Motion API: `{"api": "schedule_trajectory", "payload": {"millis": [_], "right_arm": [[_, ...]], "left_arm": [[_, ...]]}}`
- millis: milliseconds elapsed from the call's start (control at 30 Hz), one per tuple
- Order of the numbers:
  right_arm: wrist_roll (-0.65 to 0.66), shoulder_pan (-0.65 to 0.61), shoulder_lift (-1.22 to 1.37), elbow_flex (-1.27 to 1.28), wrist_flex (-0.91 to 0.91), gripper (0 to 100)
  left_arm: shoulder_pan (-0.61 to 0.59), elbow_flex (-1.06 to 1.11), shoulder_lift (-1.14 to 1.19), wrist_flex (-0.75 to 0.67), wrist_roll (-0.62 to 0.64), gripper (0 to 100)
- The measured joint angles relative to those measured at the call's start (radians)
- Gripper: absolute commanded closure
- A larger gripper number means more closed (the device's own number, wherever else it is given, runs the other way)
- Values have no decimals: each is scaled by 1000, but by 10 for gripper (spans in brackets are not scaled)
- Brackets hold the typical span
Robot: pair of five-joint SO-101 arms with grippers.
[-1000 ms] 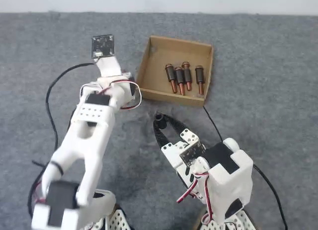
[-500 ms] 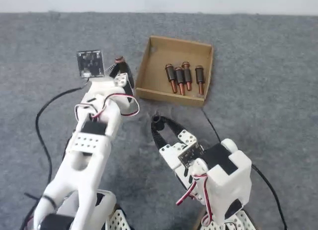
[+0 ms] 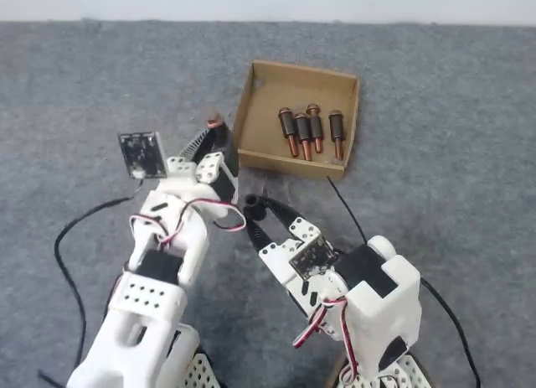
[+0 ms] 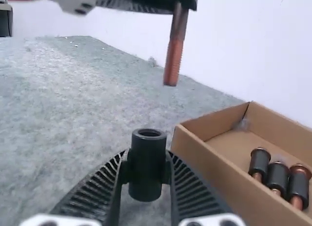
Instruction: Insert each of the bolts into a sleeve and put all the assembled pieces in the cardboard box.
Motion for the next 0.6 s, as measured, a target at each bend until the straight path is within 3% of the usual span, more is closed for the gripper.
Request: {"api": "schedule_trajectory", "payload": {"millis": [600], "right_arm": [[0, -2, 0, -14, 3, 991]], "left_arm": [[72, 152, -143, 0, 5, 989]]}}
